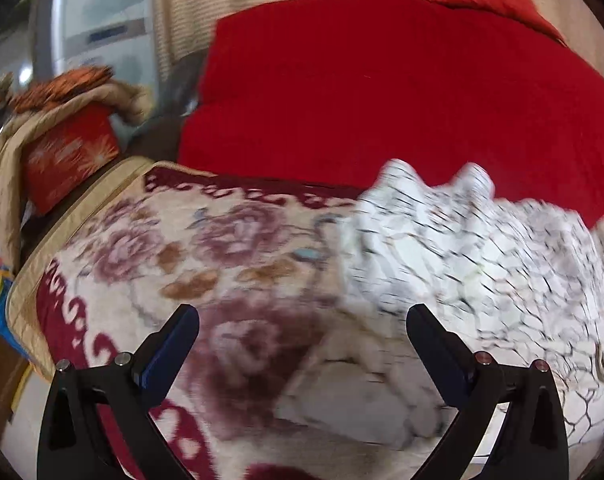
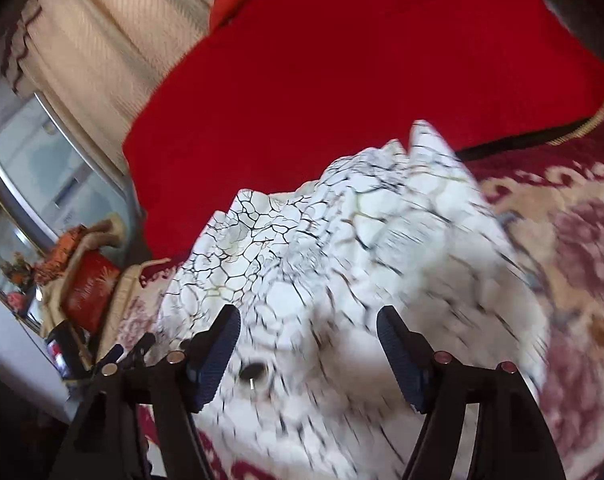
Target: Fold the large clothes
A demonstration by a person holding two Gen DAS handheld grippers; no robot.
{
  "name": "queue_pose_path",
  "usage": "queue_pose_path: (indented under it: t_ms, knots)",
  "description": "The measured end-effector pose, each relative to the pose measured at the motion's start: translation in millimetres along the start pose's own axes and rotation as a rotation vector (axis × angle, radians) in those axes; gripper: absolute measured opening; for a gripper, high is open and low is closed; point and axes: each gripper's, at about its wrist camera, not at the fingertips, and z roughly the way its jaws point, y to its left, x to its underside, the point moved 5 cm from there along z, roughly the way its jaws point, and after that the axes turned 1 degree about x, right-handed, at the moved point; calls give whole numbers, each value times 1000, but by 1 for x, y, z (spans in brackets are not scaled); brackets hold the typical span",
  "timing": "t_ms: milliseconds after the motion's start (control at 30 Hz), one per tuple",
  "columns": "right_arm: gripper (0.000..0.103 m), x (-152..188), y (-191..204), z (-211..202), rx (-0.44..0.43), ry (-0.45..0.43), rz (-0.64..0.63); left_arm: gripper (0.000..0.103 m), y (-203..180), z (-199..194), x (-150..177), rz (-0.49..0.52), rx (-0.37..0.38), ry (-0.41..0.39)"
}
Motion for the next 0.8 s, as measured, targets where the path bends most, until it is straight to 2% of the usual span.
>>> queue_pose_path:
  t_ms: [133,200,267,333,433,467,533,600,800]
  knots:
    - [81,25,-26,-42,-24,-43,65,103,38,5,3,-89,-17,24]
    - [82,36,-37,-55,-96,-66,124,103,52,7,6,-136,-14,40]
    - [82,44,-38,-58,-144,-53,149,103,69,12,10,-209,7,66]
    - [82,46,-33,-55,-130,-54,125,103,79,17,14,-275,29,93]
    - [79,46,-16,-44,-131,-31,88,103,87,19,24,-359,98,124]
    - [73,45,-10,-38,-127,-23,76,103,85,19,27,-378,138,130]
    - [68,42,4,-23,-99,-3,38,97,79,15,30,-382,200,132]
    - [59,36,22,-5,-78,22,-12,93,72,11,33,-369,221,127]
    - [57,26,83,50,-75,121,-157,93,40,19,40,-373,318,210]
